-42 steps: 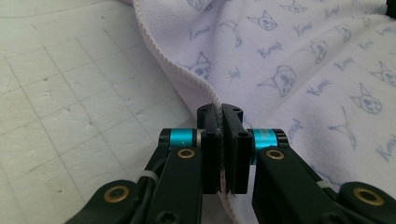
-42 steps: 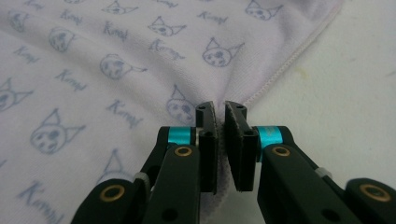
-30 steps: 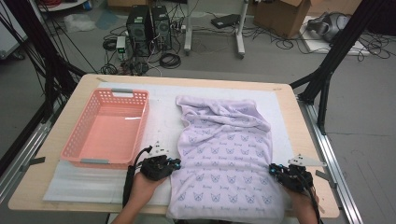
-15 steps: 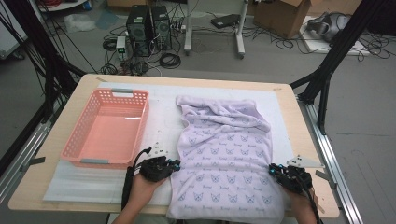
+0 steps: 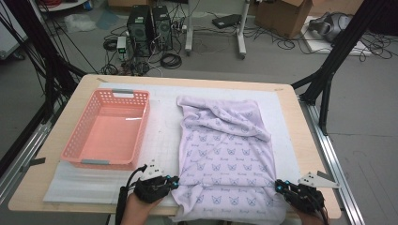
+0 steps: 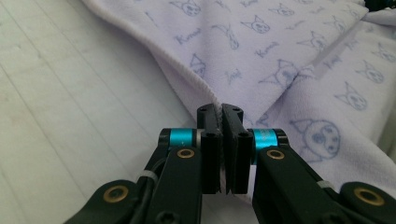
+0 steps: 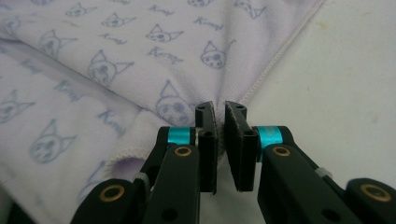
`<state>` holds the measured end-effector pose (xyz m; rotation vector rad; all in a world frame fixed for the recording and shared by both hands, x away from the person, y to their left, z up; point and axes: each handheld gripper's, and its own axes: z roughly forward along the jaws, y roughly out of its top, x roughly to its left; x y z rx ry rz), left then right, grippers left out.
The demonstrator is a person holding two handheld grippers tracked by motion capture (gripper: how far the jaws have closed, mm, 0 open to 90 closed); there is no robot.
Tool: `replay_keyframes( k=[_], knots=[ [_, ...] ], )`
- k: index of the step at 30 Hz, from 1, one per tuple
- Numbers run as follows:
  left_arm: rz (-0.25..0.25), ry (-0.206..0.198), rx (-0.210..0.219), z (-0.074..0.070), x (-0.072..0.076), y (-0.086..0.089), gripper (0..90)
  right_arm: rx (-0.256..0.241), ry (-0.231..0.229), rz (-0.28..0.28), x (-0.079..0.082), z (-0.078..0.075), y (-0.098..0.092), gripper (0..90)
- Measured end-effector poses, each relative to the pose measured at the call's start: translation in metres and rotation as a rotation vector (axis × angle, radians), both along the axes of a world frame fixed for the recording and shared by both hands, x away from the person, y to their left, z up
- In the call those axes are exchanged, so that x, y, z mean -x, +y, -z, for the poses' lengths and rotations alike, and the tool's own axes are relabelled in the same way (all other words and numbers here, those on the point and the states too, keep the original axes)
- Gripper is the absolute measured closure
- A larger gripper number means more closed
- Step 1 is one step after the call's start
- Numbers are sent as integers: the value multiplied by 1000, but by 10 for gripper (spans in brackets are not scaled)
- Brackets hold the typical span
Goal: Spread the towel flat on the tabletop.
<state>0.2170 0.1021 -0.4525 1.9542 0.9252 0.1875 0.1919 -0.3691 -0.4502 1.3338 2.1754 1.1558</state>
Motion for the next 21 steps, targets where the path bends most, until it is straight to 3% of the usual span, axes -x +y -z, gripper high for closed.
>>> replay_keyframes(
  k=[9, 11, 14, 15, 17, 21],
  knots=[
    [46, -20, 34, -16, 34, 14, 861, -34, 3, -51, 43, -15, -3, 838],
    [58, -19, 46, -18, 40, 16, 861, -57, 4, -63, 54, -21, -5, 838],
    [102, -17, 27, -15, 40, 14, 842, -83, 10, -92, 61, -23, -7, 826],
    [95, -17, 25, -13, 37, 13, 790, -90, 10, -104, 59, -23, -6, 810],
    [52, -17, 34, -11, 29, 10, 574, -82, 1, -101, 53, -21, -3, 694],
    [-30, -55, 68, -16, 6, 10, 418, -73, -32, -47, 35, -22, 5, 586]
  ],
)
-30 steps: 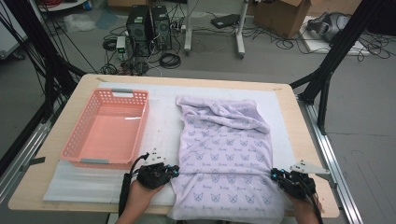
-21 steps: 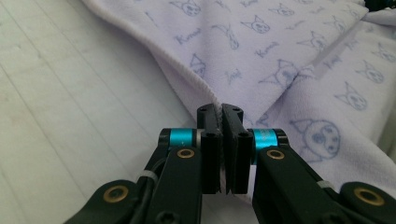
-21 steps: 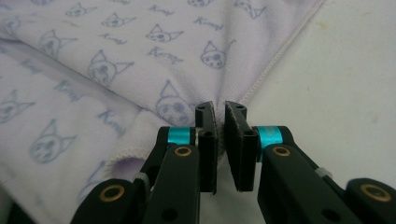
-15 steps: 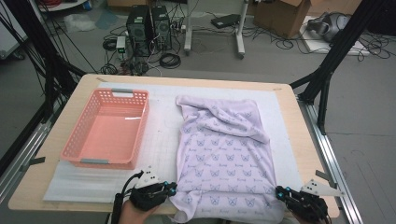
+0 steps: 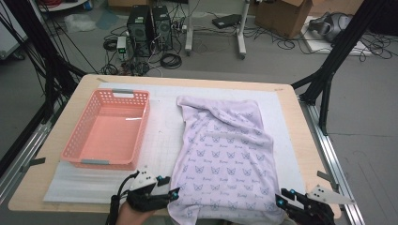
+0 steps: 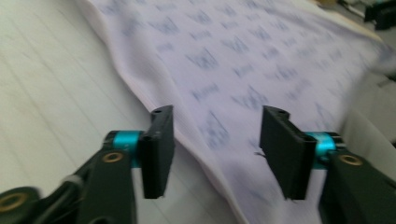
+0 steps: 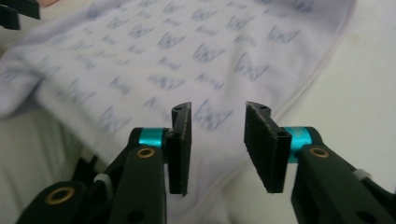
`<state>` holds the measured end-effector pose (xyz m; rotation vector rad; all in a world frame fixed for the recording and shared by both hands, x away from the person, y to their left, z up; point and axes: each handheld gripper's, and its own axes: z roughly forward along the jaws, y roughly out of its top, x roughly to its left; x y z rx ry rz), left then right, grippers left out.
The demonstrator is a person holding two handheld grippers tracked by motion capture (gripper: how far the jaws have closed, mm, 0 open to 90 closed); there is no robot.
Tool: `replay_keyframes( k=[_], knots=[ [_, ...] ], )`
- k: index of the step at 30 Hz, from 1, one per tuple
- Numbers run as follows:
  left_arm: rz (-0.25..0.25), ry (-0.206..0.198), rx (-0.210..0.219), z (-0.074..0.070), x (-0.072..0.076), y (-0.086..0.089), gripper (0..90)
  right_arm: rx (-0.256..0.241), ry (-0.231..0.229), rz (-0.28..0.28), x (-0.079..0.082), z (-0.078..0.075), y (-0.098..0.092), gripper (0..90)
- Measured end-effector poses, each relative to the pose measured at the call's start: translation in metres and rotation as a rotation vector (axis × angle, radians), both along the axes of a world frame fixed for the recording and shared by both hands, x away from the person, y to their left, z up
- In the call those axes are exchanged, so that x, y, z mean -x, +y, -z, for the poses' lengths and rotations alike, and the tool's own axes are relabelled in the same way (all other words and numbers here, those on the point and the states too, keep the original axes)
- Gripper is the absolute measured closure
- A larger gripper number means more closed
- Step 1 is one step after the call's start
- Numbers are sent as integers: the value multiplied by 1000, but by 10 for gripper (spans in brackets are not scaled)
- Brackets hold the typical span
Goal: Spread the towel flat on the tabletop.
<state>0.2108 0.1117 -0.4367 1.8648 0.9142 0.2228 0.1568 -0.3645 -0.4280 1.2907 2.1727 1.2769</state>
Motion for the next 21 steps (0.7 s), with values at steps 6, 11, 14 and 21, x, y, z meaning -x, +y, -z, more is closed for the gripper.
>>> replay_keyframes(
  k=[6, 11, 14, 21],
  knots=[
    [-42, 28, -87, 9, -45, -19, 390, 115, 34, 58, -51, 11, 8, 513],
    [-20, 22, -159, 15, -52, -33, 406, 219, 33, 49, -67, 17, 18, 638],
    [25, -28, -221, 13, -53, -35, 756, 212, 39, 15, -75, 17, 18, 848],
    [-99, 6, -208, 13, -92, -34, 862, 76, 16, 105, -123, 19, 18, 862]
  ],
)
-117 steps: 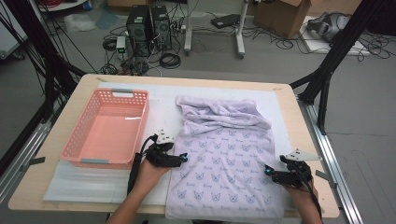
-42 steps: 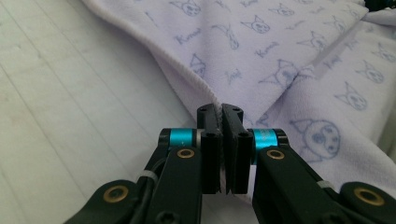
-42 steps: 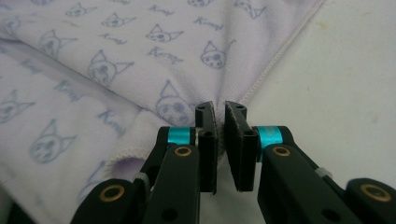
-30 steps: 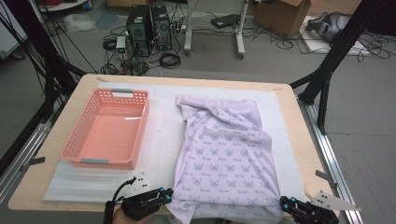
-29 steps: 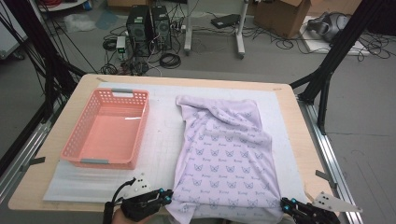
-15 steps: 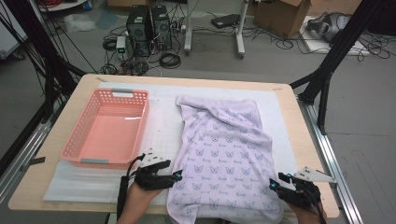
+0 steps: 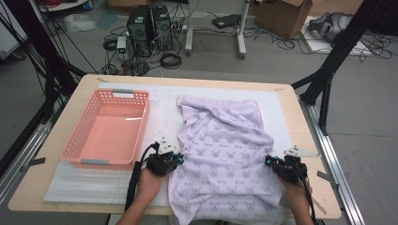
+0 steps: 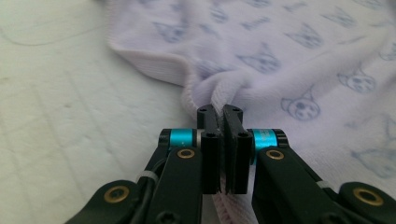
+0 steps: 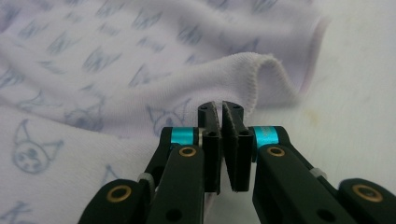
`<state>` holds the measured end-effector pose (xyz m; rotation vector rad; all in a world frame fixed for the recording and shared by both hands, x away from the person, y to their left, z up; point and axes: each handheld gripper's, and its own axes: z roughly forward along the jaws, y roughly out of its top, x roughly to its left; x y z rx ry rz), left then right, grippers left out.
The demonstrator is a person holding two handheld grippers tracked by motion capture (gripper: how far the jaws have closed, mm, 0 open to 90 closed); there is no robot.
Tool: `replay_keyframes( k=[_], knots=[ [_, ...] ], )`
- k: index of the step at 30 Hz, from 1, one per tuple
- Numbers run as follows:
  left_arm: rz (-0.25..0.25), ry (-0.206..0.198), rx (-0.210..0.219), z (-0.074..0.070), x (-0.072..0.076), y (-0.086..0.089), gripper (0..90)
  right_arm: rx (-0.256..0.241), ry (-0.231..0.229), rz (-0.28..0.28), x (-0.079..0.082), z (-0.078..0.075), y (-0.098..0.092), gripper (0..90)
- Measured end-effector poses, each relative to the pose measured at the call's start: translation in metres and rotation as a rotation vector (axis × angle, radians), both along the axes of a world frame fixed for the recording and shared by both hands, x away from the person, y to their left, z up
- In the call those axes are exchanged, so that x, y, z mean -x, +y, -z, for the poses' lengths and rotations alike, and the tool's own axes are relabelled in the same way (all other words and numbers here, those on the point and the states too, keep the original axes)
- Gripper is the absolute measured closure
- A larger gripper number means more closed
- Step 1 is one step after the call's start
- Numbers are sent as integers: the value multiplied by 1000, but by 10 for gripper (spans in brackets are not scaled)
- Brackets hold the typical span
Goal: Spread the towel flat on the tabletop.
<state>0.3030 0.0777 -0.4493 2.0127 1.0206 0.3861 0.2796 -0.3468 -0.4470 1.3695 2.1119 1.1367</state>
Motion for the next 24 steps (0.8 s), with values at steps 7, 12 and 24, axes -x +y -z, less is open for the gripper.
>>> replay_keyframes(
  k=[7, 12, 24],
  knots=[
    [-149, -21, 37, -7, -41, 10, 862, 8, -33, 79, -42, -1, 4, 862],
    [-124, 4, 71, -5, -39, 8, 732, 11, -18, 132, -48, 0, 7, 766],
    [-63, -21, 147, -4, 30, 33, 528, -42, -43, 75, 19, -9, -17, 608]
  ],
)
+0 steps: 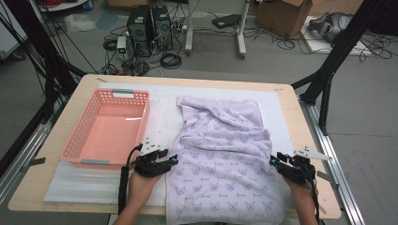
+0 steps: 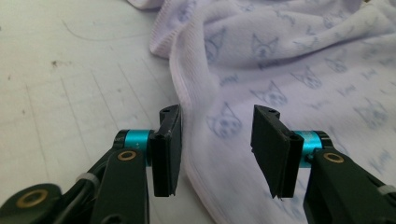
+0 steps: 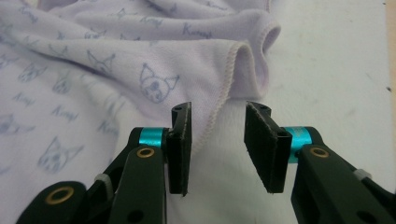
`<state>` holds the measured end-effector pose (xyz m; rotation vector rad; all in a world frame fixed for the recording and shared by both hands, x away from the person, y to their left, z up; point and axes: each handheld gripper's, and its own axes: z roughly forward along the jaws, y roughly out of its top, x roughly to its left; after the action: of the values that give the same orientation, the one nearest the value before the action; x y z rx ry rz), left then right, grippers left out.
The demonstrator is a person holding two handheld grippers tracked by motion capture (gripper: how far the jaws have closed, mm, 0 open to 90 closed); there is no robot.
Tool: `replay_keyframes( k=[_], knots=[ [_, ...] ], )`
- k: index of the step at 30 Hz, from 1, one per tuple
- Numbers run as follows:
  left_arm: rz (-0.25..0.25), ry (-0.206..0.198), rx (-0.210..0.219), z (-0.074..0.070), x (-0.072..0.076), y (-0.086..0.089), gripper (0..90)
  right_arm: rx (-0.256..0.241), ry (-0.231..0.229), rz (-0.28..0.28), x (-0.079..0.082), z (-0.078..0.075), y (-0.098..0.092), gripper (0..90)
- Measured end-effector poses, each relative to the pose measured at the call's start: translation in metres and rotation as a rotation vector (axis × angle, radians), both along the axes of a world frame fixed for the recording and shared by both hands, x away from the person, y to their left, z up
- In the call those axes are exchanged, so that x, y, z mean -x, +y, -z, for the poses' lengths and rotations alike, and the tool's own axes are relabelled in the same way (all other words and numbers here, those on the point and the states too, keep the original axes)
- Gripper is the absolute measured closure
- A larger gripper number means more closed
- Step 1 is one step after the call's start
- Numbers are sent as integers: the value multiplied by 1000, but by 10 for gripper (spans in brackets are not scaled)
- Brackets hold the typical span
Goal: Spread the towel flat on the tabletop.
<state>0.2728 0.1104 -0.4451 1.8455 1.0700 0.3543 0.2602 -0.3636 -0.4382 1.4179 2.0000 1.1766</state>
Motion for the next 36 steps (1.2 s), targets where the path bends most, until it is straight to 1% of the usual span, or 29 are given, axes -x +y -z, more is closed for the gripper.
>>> replay_keyframes(
  k=[3, 4, 5, 6, 7, 9, 10, 11, 12, 15, 17, 18, 20, 22, 23, 24, 25, 26, 28, 29, 30, 33, 36],
  knots=[
    [29, 11, -8, 0, 13, 3, 514, -12, -35, 4, 15, -4, -7, 602],
    [37, 13, -8, 1, 16, 4, 512, -30, -50, 9, 20, -7, -10, 602],
    [45, 20, -1, 2, 20, 4, 506, -37, -57, 4, 23, -9, -13, 602],
    [53, 24, 3, 3, 23, 5, 496, -43, -54, -5, 26, -11, -14, 602],
    [61, 28, 1, 4, 26, 4, 485, -40, -53, -24, 29, -11, -14, 602],
    [76, 45, -1, 6, 29, 4, 469, -20, -26, -66, 36, -8, -10, 585],
    [77, 53, -4, 8, 30, 3, 464, 4, -15, -89, 40, -5, -8, 577],
    [74, 58, -13, 8, 31, 3, 458, 14, 2, -107, 43, 0, -5, 566],
    [75, 54, -21, 8, 33, 3, 453, 18, 16, -121, 47, 4, -4, 549],
    [63, 45, -38, 8, 39, 3, 433, 58, 47, -133, 54, 15, 1, 535],
    [54, 26, -83, 8, 43, 1, 402, 71, 32, -126, 58, 17, 2, 533],
    [57, 20, -92, 8, 45, 0, 393, 82, 29, -124, 60, 17, 3, 536],
    [65, 16, -97, 8, 49, 0, 382, 115, 20, -122, 64, 16, 5, 548],
    [63, 6, -92, 10, 52, -1, 387, 123, 20, -128, 67, 16, 5, 600],
    [61, -7, -109, 10, 54, -1, 422, 116, 22, -124, 68, 16, 4, 636],
    [53, -32, -137, 10, 56, -2, 499, 111, 22, -121, 69, 16, 3, 682],
    [50, -34, -135, 11, 57, -2, 584, 109, 26, -121, 69, 16, 3, 769],
    [48, -36, -134, 11, 58, -2, 626, 97, 40, -134, 69, 15, 3, 853],
    [72, -38, -119, 12, 60, -3, 762, 104, 44, -140, 69, 14, 4, 861],
    [87, -35, -112, 12, 61, -4, 855, 104, 47, -138, 69, 14, 5, 864],
    [93, -42, -122, 11, 62, -4, 873, 101, 46, -137, 69, 14, 5, 866],
    [117, -6, -103, 8, 64, 0, 881, 73, 62, -142, 70, 14, 2, 869],
    [131, 10, -81, 8, 71, 6, 881, 76, 71, -161, 78, 11, -2, 870]
  ],
)
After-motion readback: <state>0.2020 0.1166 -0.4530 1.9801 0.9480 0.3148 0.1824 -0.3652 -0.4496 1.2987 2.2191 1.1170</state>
